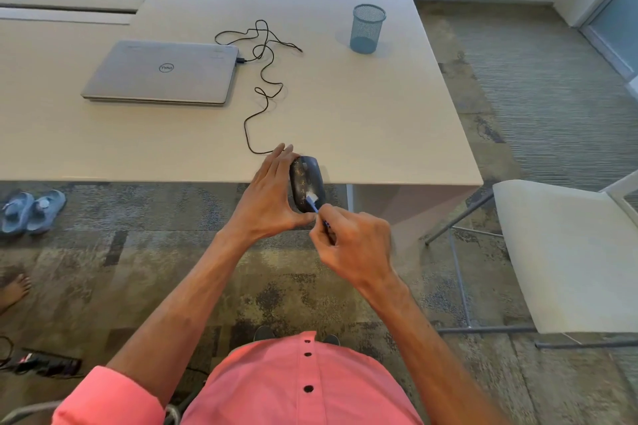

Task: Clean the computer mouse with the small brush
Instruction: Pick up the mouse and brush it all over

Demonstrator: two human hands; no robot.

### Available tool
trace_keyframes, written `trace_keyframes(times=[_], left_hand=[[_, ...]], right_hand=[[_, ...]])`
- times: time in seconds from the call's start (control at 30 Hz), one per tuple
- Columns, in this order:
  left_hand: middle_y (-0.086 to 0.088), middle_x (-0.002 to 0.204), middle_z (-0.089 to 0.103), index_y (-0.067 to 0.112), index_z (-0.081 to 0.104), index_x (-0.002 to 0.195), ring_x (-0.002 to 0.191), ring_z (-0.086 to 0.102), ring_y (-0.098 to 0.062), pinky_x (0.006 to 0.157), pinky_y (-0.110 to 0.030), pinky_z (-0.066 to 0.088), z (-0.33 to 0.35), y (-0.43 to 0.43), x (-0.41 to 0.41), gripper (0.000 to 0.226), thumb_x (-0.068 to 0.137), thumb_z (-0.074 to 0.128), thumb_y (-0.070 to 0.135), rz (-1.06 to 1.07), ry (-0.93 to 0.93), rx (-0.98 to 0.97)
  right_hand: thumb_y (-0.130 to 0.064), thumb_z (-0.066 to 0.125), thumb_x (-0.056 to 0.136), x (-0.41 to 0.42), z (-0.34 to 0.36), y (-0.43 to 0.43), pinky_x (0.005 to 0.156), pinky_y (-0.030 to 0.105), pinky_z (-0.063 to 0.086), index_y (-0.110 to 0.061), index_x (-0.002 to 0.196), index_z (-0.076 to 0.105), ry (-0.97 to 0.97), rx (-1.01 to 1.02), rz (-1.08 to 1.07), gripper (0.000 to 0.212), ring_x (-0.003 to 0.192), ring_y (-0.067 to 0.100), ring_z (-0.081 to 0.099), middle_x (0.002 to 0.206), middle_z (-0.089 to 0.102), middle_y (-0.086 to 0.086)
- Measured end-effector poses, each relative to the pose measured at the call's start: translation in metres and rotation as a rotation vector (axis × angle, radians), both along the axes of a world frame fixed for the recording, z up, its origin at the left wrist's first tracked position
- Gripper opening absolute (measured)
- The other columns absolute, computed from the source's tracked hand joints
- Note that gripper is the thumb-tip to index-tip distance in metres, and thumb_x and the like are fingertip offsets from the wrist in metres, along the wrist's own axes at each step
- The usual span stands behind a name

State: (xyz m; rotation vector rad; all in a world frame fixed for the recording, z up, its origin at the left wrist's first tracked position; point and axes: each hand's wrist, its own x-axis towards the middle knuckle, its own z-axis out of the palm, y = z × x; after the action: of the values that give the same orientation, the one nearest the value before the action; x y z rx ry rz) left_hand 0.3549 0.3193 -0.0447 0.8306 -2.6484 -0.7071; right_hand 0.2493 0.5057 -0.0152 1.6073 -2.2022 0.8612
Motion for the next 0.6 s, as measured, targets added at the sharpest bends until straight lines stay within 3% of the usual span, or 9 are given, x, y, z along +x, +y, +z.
trace_keyframes(times=[0.17,0.33,0.47,0.6], left_hand=[[0.001,0.189,0.02,0.014,0.024,0.177,0.178,0.003,-0.012,0.14,-0.052,0.03,0.0,-0.003,0.003,0.134,0.072,0.076,0.08,0.002,-0.003,-0.009],[-0.006,0.19,0.016,0.007,0.025,0.177,0.178,0.003,-0.019,0.142,-0.051,0.024,0.003,-0.008,0.004,0.136,0.074,0.07,0.085,-0.045,-0.018,-0.059],[-0.011,0.189,0.017,0.001,0.027,0.175,0.178,0.006,-0.024,0.141,-0.052,0.024,0.009,-0.009,0.002,0.136,0.072,0.065,0.081,-0.069,-0.001,-0.077],[-0.008,0.19,0.015,0.002,0.026,0.176,0.178,0.004,-0.022,0.142,-0.051,0.023,0.011,-0.011,0.004,0.14,0.073,0.069,0.086,-0.069,0.018,-0.07]], right_hand=[[-0.018,0.081,0.092,0.005,0.002,-0.006,0.047,0.02,0.035,-0.02,0.087,0.073,-0.083,0.006,0.0,0.01,0.048,0.005,0.038,0.056,0.055,-0.012],[-0.021,0.078,0.094,0.01,0.003,-0.016,0.049,0.019,0.034,-0.023,0.083,0.07,-0.156,0.009,-0.006,0.014,0.05,0.001,0.036,0.061,0.037,-0.022],[-0.034,0.063,0.099,0.017,0.001,-0.021,0.047,0.026,0.042,-0.023,0.077,0.064,-0.252,0.033,-0.034,0.025,0.048,0.006,0.044,0.058,0.042,-0.017],[-0.029,0.069,0.1,0.014,-0.002,-0.025,0.052,0.024,0.042,-0.023,0.079,0.07,-0.386,0.059,-0.051,0.022,0.049,0.008,0.048,0.054,0.054,-0.011]])
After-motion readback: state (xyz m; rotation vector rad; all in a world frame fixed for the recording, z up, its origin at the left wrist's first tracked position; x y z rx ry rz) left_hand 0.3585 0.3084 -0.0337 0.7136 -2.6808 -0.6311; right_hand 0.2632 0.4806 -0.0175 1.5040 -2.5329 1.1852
